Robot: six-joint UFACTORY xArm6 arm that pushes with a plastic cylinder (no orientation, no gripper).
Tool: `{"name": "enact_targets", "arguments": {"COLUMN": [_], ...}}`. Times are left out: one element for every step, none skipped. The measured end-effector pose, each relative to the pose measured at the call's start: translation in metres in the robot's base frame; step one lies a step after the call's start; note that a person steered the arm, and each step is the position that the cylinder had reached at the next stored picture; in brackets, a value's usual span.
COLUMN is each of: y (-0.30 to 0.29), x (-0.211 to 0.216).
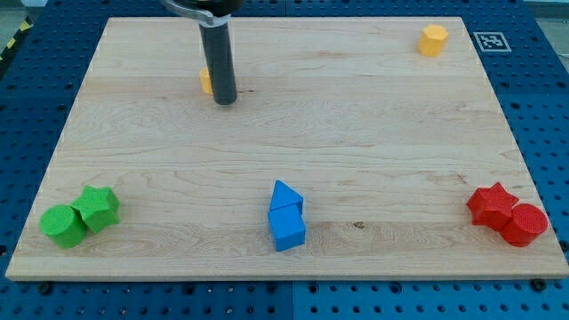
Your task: Push the yellow heart towards the top left
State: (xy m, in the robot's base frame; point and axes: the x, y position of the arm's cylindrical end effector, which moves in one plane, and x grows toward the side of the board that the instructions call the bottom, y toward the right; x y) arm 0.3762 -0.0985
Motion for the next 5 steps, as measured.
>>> {"name": "enact_targets", "arguments": {"y": [-0.040, -0.044, -0.042, -0.039, -0.033], "x": [-0.007, -0.014, -0.014, -0.019, -0.027]}}
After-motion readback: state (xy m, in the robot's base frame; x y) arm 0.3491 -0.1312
